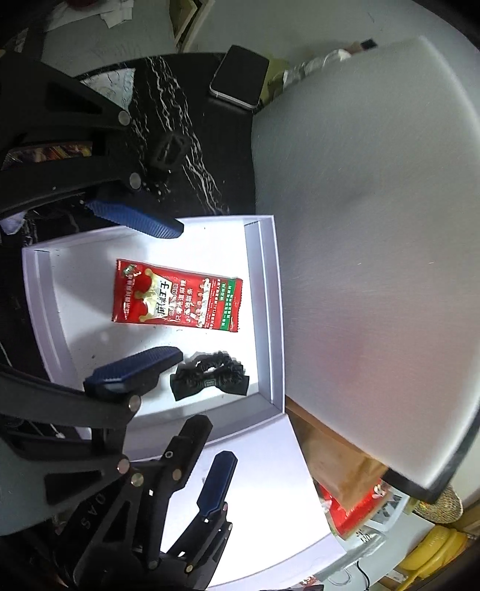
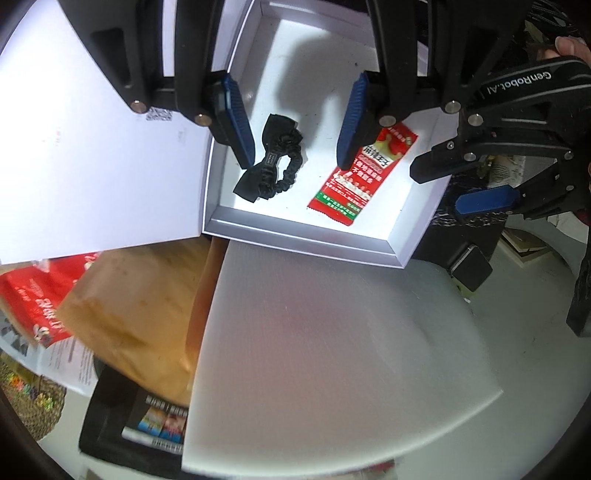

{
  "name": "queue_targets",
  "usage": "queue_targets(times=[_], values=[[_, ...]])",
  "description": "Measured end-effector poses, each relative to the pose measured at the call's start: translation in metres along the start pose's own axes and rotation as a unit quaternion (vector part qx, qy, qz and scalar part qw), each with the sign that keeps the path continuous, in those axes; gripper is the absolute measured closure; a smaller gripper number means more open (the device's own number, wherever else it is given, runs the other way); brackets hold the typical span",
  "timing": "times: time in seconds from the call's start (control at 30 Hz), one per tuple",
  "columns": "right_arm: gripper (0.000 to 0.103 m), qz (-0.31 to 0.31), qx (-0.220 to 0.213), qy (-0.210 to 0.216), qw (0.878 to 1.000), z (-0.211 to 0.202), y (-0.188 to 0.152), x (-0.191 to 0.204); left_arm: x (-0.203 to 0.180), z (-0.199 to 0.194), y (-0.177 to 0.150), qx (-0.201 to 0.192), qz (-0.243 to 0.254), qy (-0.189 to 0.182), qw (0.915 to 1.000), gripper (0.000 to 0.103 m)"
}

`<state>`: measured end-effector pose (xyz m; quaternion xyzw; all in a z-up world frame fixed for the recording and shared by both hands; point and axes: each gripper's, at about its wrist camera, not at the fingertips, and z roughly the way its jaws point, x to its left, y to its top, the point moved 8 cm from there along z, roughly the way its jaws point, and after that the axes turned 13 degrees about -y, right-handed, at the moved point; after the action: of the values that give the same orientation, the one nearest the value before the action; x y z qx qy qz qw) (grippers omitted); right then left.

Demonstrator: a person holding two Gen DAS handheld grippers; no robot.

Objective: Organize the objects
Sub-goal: 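Open both tools to release the packet and hair tie in the box, then move both tools back over the white pastry packets on the table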

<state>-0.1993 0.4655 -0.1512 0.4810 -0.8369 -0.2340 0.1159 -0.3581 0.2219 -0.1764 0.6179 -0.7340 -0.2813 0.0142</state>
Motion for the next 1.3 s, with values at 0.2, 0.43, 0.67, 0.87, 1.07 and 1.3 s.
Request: queue_targets(times=[0.2, 0.43, 0.67, 0.87, 1.07, 1.3], values=[[0.057, 0.0, -0.021, -0.003, 1.0, -0.031, 0.001, 0.003, -0.004, -0.044, -0.005, -0.019, 0.001, 0.01, 0.9998, 0.044], [0.057, -0.007, -0.045, -0.005, 0.999, -0.065, 0.002, 0.014, -0.005, -0.085, -0.017, -0.042, -0.006, 0.018, 0.9989, 0.043], [0.057, -0.007, -0.063, -0.005, 0.998, -0.104, -0.001, 0.024, -0.005, -0.125, -0.032, -0.064, -0.008, 0.034, 0.9973, 0.042], [0.057, -0.017, -0.076, 0.004, 0.997, -0.128, -0.008, 0.042, 0.0, -0.157, -0.052, -0.078, -0.013, 0.047, 0.9957, 0.041], [0.057, -0.03, -0.087, 0.014, 0.996, -0.148, -0.017, 0.062, 0.004, -0.182, -0.075, -0.09, -0.02, 0.059, 0.9941, 0.04], [0.057, -0.046, -0.091, 0.029, 0.994, -0.164, -0.029, 0.087, 0.014, -0.208, -0.102, -0.096, -0.032, 0.072, 0.9923, 0.039]])
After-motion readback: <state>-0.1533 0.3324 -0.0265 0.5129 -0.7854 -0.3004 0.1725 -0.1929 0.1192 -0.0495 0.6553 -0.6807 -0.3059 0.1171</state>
